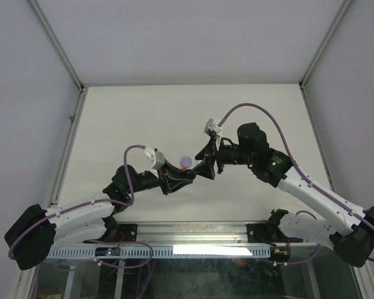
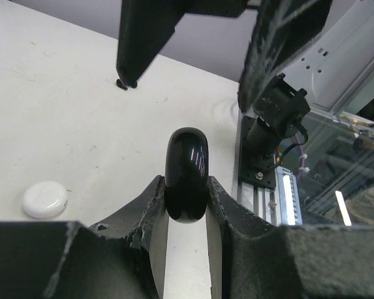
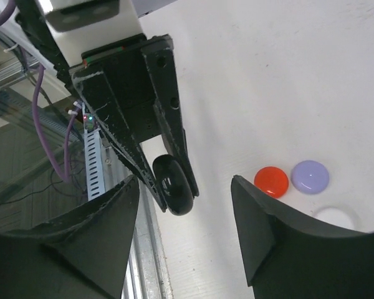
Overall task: Insert the wireless bluetooth earbuds into the charging case
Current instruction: Open the charging case.
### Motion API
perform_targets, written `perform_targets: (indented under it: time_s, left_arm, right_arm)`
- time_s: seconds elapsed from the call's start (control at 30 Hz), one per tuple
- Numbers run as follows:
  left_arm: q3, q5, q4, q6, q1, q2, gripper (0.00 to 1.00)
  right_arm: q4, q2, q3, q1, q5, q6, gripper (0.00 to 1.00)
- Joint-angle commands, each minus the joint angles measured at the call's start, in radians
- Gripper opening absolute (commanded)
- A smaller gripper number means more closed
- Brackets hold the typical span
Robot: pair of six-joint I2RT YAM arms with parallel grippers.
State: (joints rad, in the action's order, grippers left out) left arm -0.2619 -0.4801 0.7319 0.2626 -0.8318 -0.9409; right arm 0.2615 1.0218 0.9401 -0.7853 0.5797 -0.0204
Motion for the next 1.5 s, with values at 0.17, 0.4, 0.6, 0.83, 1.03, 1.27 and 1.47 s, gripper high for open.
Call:
perform_targets:
  time_s: [0.17,0.4,0.6,0.83,1.03,1.27,1.47]
  left_arm:
    - [-0.002,-0.028,0.162,0.078,-0.007,-0.007,0.00]
    - [-0.020,-0.072,0.138,0.069,-0.008,-0.015,0.00]
    - [-0.025,-0.073,0.124,0.068,-0.008,-0.016,0.00]
    - [0.014,-0.032,0.184,0.105,-0.009,0.010,0.20]
    - [0.044,0.001,0.249,0.144,-0.007,0.019,0.31]
    - [0.078,0.034,0.321,0.188,-0.007,0.016,0.36]
    - [0.075,0.031,0.349,0.198,-0.007,-0.002,0.37]
  right_arm:
    - [-0.059,0.047,-0.017,-0.001,0.179,0.045,0.58]
    - [-0.061,0.073,-0.010,-0.002,0.238,0.044,0.41]
    - [-0.059,0.068,-0.008,-0.003,0.261,0.048,0.12]
    - [-0.089,0.050,-0.018,-0.002,0.263,0.034,0.00]
    - [-0.125,0.033,-0.034,-0.002,0.250,0.016,0.00]
    - [-0.145,0.017,-0.046,-0.002,0.236,0.004,0.00]
    - [-0.161,0.018,-0.048,-0.003,0.242,-0.007,0.00]
